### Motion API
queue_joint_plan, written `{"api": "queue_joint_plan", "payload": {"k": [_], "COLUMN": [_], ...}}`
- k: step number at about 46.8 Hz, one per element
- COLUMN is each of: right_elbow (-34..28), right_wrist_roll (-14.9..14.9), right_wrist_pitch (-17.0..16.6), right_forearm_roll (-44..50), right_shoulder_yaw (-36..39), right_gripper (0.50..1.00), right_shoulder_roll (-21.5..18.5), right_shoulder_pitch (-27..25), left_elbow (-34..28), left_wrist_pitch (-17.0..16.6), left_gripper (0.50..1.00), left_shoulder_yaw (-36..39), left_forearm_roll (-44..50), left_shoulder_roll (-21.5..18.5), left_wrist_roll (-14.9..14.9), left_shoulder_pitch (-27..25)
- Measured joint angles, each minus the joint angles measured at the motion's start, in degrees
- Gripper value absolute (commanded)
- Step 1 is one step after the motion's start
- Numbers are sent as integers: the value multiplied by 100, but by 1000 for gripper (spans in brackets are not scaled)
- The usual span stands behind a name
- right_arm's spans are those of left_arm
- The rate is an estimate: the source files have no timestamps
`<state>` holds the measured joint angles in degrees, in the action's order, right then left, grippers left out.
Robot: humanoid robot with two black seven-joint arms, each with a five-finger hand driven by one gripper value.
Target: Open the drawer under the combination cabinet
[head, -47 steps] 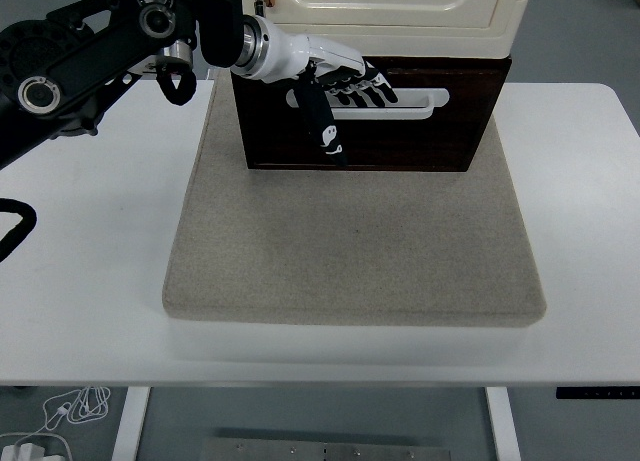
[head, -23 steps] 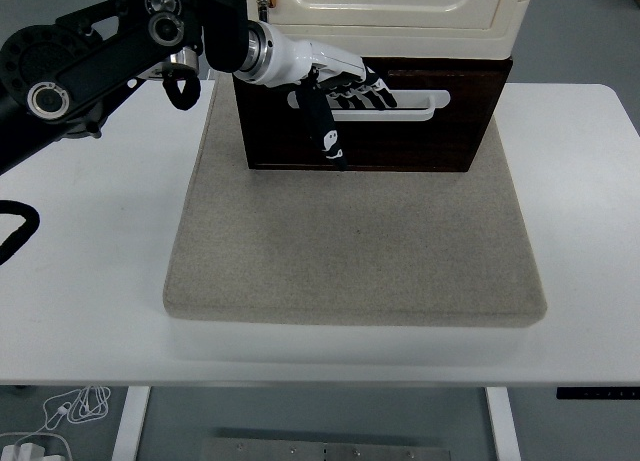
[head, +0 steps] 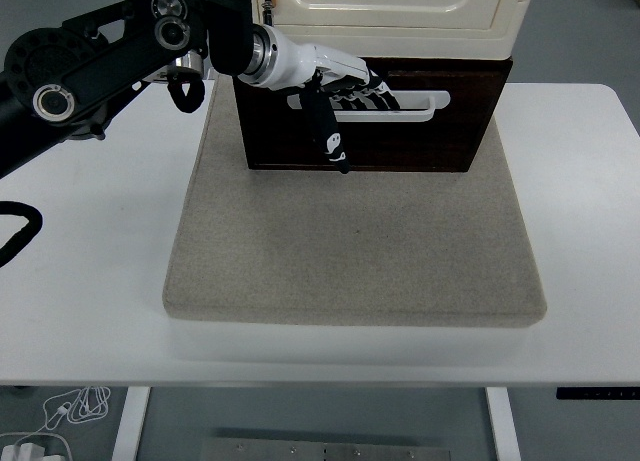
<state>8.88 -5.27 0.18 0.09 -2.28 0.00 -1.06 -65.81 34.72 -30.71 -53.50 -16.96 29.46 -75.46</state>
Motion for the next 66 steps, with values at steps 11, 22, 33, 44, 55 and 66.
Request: {"api": "queue_joint_plan", "payload": {"k": [11, 22, 33, 44, 55, 66], "right_elbow": [0, 0, 0, 0, 0, 0], "right_wrist_roll": [0, 0, 0, 0, 0, 0], "right_wrist_pitch": [4, 0, 0, 0, 1, 3], "right_forearm_roll": [0, 0, 0, 0, 0, 0], "right_shoulder_yaw": [0, 0, 0, 0, 0, 0], "right_gripper": [928, 928, 928, 928, 928, 928], "right_shoulder_roll": [0, 0, 0, 0, 0, 0], "right_shoulder_pitch": [0, 0, 0, 0, 0, 1], "left_elbow": [-1, -4, -10, -19, -20, -22], "left_wrist_pitch": [0, -303, -386, -378, -375, -362], "left_gripper": [1000, 1000, 1000, 1000, 1000, 1000], "left_shoulder_yaw": [-9, -11, -6, 4, 97, 100], "left_forearm_roll": [4, -14, -17, -20, -21, -20], "left_shoulder_roll": [0, 2, 34, 35, 70, 105], "left_wrist_roll": [0, 0, -1, -1, -1, -1], "left_shoulder_pitch": [-10, -41, -47, -16, -10, -4]}}
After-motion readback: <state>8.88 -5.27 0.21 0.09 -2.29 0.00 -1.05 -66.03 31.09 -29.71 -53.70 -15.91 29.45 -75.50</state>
